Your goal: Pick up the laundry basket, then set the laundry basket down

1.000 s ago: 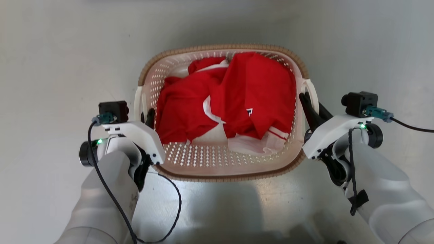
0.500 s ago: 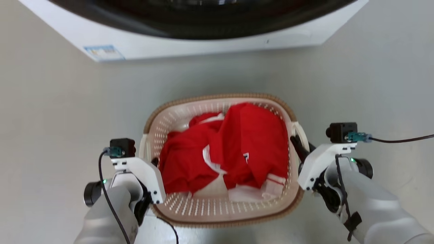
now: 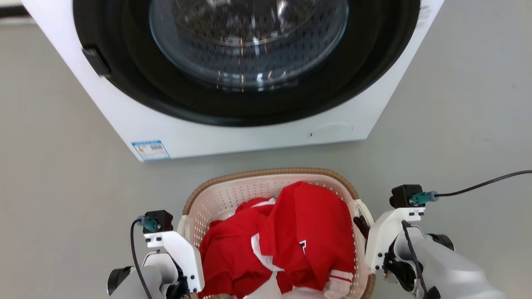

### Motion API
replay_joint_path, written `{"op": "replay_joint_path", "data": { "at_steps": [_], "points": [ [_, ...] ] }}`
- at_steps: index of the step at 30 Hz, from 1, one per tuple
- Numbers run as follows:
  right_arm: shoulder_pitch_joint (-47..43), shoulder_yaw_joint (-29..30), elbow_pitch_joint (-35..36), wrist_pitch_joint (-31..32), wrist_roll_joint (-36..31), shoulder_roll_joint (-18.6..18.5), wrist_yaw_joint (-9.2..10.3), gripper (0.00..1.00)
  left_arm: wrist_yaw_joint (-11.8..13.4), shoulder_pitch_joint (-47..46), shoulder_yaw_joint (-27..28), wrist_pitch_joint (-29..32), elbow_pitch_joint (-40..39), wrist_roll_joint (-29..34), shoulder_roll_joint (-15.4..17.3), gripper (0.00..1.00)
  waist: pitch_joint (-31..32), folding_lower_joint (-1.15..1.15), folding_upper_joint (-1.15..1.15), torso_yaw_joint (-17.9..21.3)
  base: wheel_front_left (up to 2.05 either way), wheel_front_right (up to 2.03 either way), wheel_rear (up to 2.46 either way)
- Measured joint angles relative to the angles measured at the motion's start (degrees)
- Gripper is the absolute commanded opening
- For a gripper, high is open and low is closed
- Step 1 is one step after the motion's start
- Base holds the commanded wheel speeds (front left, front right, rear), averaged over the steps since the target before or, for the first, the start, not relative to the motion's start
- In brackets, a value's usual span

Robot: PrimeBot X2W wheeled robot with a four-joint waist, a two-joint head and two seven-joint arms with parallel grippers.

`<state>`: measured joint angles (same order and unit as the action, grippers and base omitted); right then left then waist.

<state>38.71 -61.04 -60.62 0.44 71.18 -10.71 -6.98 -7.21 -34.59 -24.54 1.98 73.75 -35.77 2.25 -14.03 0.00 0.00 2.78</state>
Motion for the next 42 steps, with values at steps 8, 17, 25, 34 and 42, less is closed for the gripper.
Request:
{"op": "replay_joint_path", "data": {
  "at_steps": [8,17,25,34,42],
  "points": [
    [-1.1,-2.3,-0.9,5.0,3.0,0.1,0.01,0.0,0.2,2.0,-2.5,4.2,0.0,-2.8,0.1,0.0,6.6,0.0,0.0,0.3,0.0,0.0,0.0],
    [-2.3,-4.4,-1.5,7.8,5.3,0.5,0.01,0.0,0.2,3.7,-3.4,7.9,0.7,-3.8,0.2,0.0,10.4,0.0,0.0,0.2,0.0,0.0,0.0],
    [-2.3,-6.0,-1.7,9.7,6.2,0.7,0.38,0.0,0.2,4.5,-3.9,10.2,0.9,-4.3,0.3,0.0,10.9,0.0,0.0,0.5,0.0,0.0,0.0],
    [-2.1,-7.5,-1.8,9.8,6.6,0.7,0.42,0.0,0.2,4.7,-4.4,10.3,1.1,-5.2,0.3,0.0,10.4,0.0,0.0,0.6,0.0,0.0,0.0],
    [-2.0,-8.1,-1.9,9.5,7.2,0.7,0.42,0.0,0.2,4.7,-4.7,10.3,1.2,-5.7,0.3,0.0,9.8,0.0,0.0,0.4,0.0,0.0,0.0]
  ]
}}
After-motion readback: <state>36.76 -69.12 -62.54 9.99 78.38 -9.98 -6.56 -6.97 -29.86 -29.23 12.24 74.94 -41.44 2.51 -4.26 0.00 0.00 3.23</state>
